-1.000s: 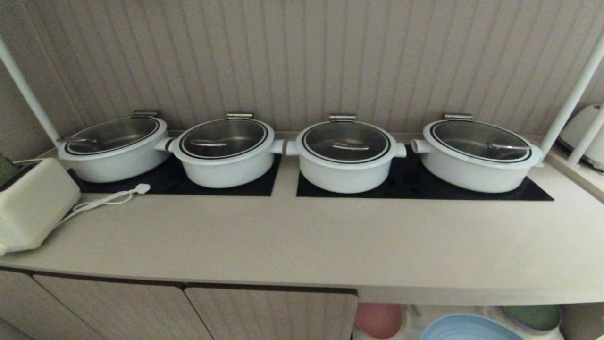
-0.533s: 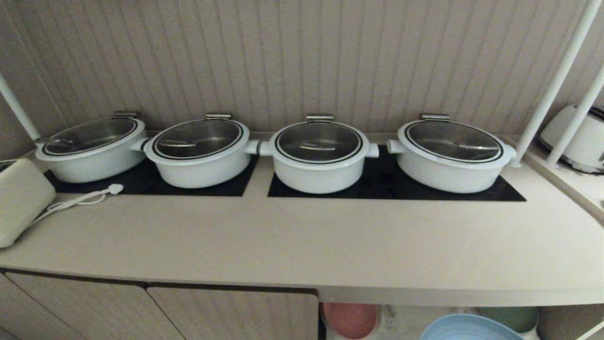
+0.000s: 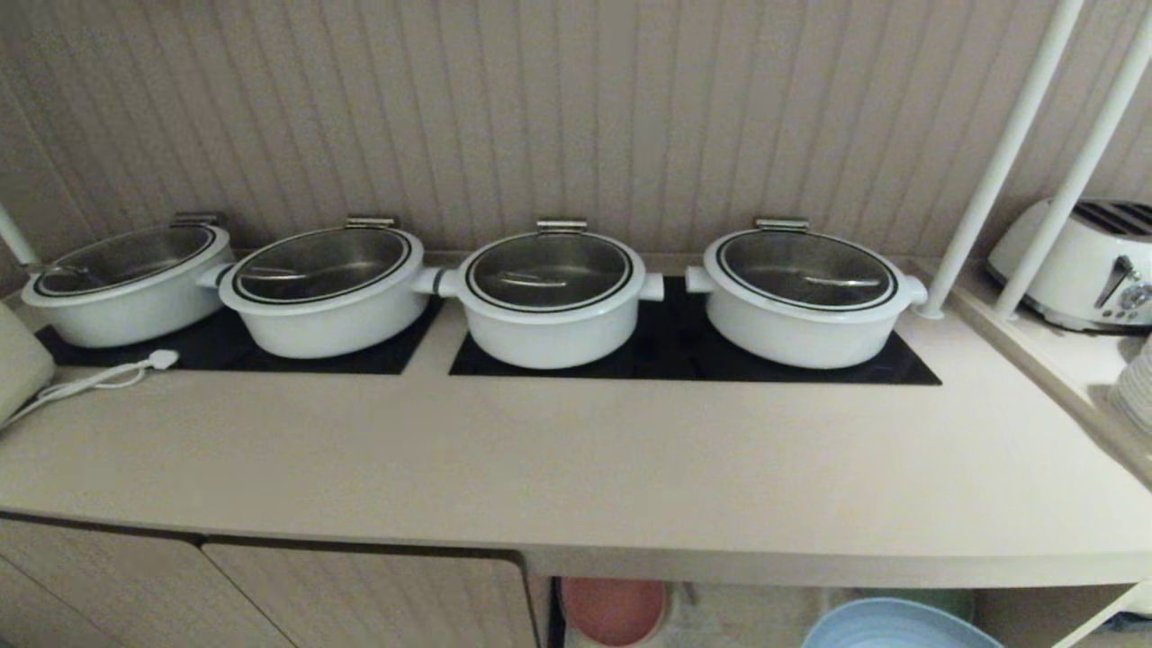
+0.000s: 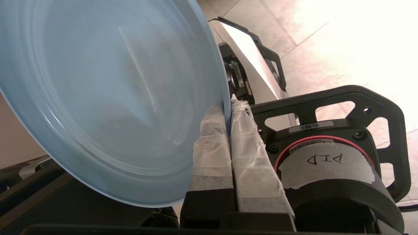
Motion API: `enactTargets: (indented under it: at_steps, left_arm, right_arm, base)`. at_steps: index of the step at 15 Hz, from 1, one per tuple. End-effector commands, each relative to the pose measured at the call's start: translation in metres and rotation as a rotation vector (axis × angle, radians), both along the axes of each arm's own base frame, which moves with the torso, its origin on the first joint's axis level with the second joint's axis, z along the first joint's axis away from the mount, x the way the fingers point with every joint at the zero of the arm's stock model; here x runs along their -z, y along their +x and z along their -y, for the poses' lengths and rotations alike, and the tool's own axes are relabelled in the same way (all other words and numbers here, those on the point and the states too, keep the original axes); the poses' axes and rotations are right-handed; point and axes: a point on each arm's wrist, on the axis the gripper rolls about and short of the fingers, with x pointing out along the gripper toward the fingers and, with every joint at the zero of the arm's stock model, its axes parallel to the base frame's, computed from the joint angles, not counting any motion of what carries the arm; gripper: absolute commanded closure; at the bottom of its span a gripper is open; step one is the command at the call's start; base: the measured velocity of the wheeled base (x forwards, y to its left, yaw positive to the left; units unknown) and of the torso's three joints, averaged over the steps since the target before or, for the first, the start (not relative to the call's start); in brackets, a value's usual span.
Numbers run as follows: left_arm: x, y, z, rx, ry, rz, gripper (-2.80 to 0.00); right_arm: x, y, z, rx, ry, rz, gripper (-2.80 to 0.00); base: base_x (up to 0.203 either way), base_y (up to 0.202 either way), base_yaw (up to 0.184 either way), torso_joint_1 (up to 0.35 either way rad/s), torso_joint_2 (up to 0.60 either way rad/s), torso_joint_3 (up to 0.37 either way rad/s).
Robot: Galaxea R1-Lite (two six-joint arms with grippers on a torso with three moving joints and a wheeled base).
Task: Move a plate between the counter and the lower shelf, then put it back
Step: Put the plate in the cupboard
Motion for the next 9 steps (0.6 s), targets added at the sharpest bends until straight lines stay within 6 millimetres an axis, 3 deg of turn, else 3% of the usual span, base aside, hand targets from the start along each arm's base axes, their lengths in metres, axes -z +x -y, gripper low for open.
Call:
enactTargets:
  at_steps: [1,9]
  left_arm:
    - [0.0000,0.0000,0.0000,-0.001,0.000,0.000,0.00]
    - [0.0000,0.0000,0.0000,-0.001,0.000,0.001,0.00]
  right_arm:
    - [0.0002,-0.0005,0.0001,0.004,0.002,-0.003,0.00]
    - [-0.0006,-0.0002,0.0000,0.003,0.003,0.001,0.00]
  base:
    - [0.000,-0.195,0.000,-0.002,0.00,0.002]
    - [0.000,-0.195,0.002,0.004,0.00,0.001]
